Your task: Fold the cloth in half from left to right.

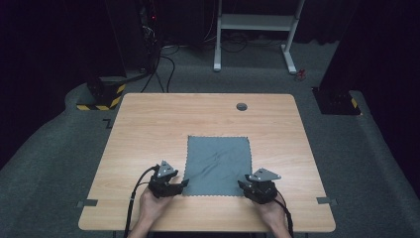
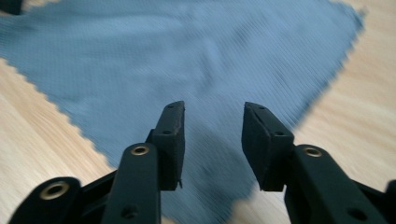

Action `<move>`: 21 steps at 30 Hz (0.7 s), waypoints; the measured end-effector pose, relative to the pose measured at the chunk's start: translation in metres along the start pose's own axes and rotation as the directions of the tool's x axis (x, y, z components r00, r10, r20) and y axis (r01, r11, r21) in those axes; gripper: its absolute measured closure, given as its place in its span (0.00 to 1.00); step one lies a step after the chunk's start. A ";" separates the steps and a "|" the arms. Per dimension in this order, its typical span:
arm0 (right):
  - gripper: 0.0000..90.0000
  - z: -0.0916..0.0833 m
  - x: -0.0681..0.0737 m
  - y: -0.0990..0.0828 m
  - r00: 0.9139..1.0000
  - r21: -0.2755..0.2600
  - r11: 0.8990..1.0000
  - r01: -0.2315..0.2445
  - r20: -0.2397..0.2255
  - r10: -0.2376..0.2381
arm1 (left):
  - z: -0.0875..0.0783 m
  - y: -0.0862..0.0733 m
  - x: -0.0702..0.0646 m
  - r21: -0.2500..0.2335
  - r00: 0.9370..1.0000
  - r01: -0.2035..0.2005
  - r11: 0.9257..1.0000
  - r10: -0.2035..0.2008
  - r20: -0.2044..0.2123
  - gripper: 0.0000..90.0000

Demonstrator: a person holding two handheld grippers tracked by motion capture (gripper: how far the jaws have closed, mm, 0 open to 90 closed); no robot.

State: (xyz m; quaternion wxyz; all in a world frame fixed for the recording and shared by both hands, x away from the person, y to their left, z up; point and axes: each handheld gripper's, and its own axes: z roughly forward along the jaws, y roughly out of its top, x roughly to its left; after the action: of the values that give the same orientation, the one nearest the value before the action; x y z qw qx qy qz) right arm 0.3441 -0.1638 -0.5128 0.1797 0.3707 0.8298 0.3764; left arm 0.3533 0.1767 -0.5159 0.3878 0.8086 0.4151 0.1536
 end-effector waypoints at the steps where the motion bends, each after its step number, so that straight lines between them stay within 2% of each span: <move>1: 0.69 0.001 0.003 0.003 1.000 -0.007 1.000 0.010 -0.011 -0.010 | 0.002 0.002 0.001 0.001 1.000 0.005 1.000 -0.005 0.007 0.45; 2: 0.71 0.003 0.006 0.005 1.000 -0.010 1.000 0.010 -0.021 -0.010 | 0.006 0.006 0.004 0.006 1.000 0.013 1.000 -0.013 0.019 0.45; 4: 0.73 0.007 0.015 0.011 0.999 -0.017 1.000 0.021 -0.050 -0.022 | 0.011 0.009 0.007 0.014 1.000 0.004 1.000 -0.004 0.009 0.45; 7: 0.76 0.015 0.024 0.018 0.996 -0.025 0.999 0.040 -0.082 -0.041 | 0.019 0.016 0.011 0.049 0.999 -0.029 0.998 0.030 -0.024 0.46; 12: 0.78 0.034 0.041 0.032 0.988 -0.018 0.997 0.076 -0.131 -0.077 | 0.031 0.032 0.024 0.037 0.999 0.007 0.999 -0.006 -0.042 0.46; 14: 0.79 0.042 0.049 0.038 0.985 -0.018 0.995 0.098 -0.140 -0.099 | 0.038 0.042 0.029 0.052 0.996 -0.015 0.999 0.019 -0.092 0.43; 16: 0.80 0.052 0.059 0.044 0.983 -0.011 0.994 0.106 -0.153 -0.106 | 0.046 0.052 0.038 0.059 0.992 -0.019 0.998 0.026 -0.127 0.43; 19: 0.80 0.063 0.077 0.052 0.975 -0.016 0.990 0.143 -0.169 -0.143 | 0.059 0.064 0.049 0.052 0.989 0.022 0.998 -0.014 -0.146 0.44; 21: 0.80 0.069 0.090 0.058 0.967 -0.021 0.984 0.178 -0.180 -0.179 | 0.069 0.070 0.055 0.076 0.987 0.044 0.996 -0.031 -0.160 0.44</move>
State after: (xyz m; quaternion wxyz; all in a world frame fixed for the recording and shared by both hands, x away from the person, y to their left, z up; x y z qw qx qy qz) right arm 0.3529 -0.0369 -0.5159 0.1375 0.2583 0.8719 0.3927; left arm 0.4648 0.1609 -0.5119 0.3239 0.8005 0.4656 0.1935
